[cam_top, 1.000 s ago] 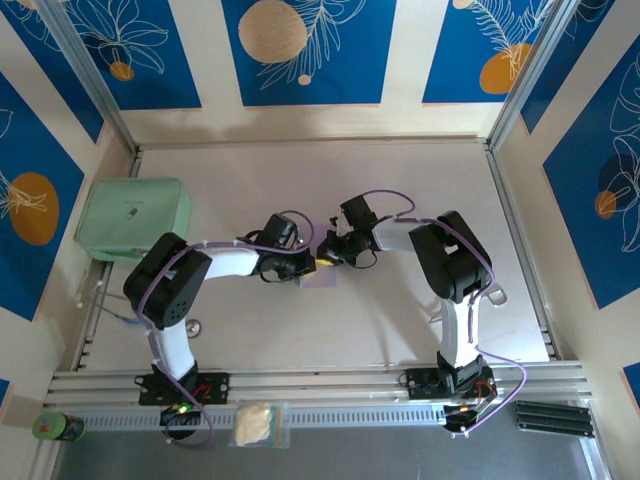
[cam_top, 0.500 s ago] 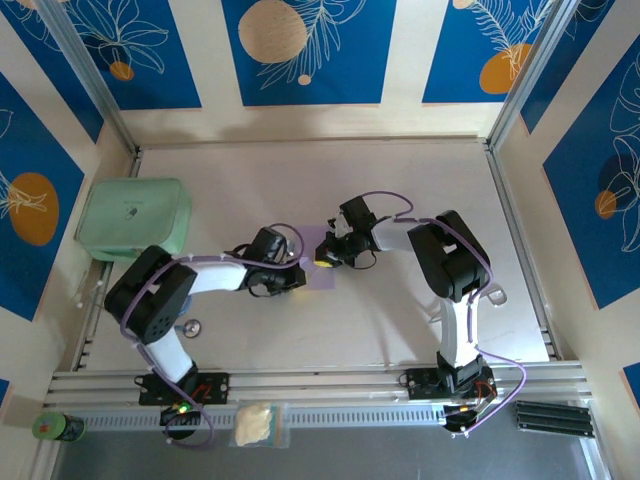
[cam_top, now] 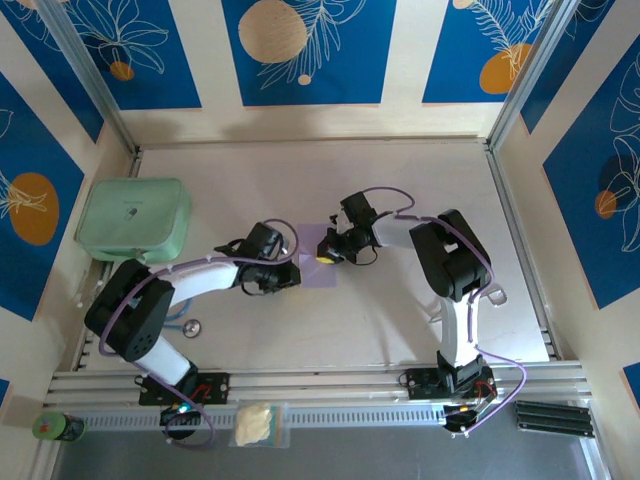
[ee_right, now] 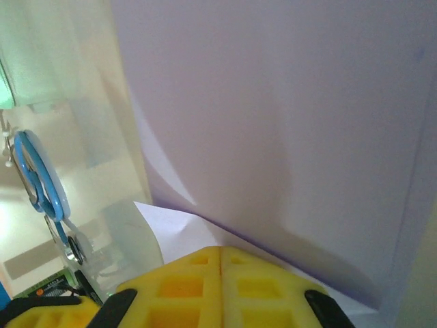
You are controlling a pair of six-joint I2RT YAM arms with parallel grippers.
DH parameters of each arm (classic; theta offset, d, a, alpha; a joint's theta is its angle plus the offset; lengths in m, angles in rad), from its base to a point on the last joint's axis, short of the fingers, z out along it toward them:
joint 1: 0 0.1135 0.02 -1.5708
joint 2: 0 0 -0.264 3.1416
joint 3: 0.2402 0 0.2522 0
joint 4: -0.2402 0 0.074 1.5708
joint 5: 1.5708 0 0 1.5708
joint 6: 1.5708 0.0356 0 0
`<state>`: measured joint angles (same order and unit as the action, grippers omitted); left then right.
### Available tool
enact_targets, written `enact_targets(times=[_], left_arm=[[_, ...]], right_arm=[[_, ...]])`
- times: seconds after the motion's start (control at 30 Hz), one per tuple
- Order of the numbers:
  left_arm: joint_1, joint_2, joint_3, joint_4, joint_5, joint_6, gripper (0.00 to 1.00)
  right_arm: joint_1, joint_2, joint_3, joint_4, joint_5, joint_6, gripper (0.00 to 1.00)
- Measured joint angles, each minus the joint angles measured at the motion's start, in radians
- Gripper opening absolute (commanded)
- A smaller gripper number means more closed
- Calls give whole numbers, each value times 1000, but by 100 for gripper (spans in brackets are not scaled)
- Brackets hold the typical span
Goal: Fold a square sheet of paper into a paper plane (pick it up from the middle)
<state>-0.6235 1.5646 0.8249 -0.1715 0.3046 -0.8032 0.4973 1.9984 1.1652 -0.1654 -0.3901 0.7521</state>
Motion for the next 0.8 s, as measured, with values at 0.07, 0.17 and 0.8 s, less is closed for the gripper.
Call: enact_targets(times=[0.07, 0.17, 0.8], left_arm=[[4, 1, 26, 13, -18, -3, 25], [12, 25, 63, 42, -24, -9, 25], [65, 289, 201, 83, -105, -49, 5]], right_arm=[[0, -27, 0, -12, 11, 14, 24], [-1, -77, -1, -23, 35, 49, 33], [-27, -149, -99, -29, 105, 209, 40]])
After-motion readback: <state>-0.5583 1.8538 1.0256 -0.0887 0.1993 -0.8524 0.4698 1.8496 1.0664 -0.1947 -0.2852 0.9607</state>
